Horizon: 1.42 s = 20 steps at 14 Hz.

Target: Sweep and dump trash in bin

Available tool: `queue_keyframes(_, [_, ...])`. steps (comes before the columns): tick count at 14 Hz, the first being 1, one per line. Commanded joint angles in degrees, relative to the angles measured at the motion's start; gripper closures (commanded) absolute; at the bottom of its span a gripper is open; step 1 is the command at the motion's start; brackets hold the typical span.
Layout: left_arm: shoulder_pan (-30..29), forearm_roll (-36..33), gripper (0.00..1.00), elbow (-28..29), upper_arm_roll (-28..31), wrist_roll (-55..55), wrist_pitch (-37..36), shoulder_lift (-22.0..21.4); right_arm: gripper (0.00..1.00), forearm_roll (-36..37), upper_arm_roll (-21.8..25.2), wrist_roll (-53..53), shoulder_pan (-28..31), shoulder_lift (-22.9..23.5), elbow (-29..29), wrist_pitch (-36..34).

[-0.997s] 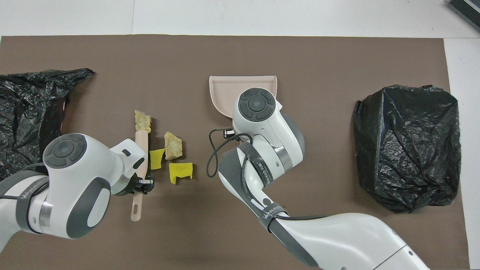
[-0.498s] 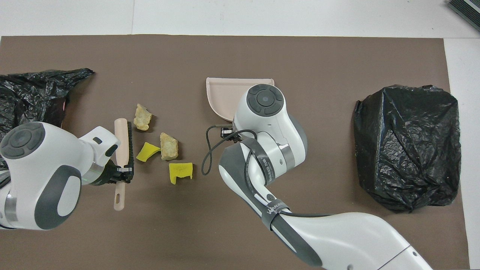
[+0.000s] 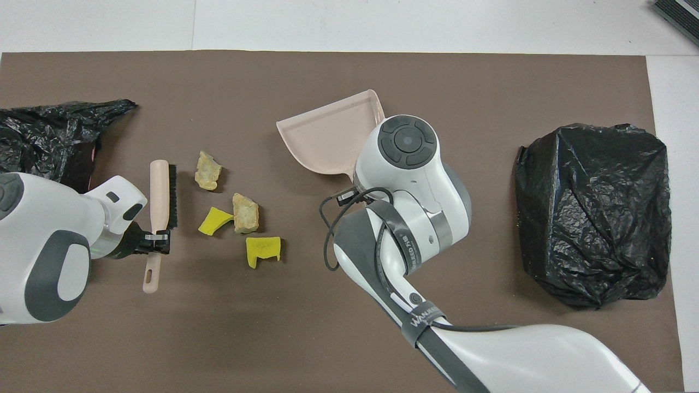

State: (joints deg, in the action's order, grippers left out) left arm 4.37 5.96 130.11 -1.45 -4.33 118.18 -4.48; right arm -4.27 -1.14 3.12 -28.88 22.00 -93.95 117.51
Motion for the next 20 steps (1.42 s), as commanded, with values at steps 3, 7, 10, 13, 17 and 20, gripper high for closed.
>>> queue_keyframes(3, [0.29,0.11,1.00,-4.06,-0.48,8.95,1.62,6.39,1.00,6.00,-0.97,-13.03,-0.82,-20.03,-17.21,-7.09])
queue_keyframes(7, [2.56,0.11,1.00,-5.31,-0.92,14.94,0.48,7.55,1.00,6.47,-0.97,-30.58,0.47,-22.00,-21.09,-10.36])
queue_keyframes(10, [3.54,-1.64,1.00,-5.39,-1.10,20.22,-3.12,7.12,1.00,6.56,-0.97,-36.86,0.84,-21.74,-22.59,-10.73])
queue_keyframes(13, [6.25,-3.31,1.00,-5.31,-1.10,24.11,-7.95,6.24,1.00,6.47,-1.15,-37.22,-0.99,-19.02,-22.68,-6.53])
queue_keyframes(17, [9.08,-3.85,1.00,-5.04,-1.10,23.85,-9.99,5.36,1.00,7.43,-1.06,-34.49,-3.90,-16.81,-23.21,-2.56])
queue_keyframes(20, [7.94,-3.67,1.00,-8.63,-0.66,22.27,-10.25,5.97,1.00,7.61,-1.06,-34.23,-4.96,-16.20,-24.61,-0.18])
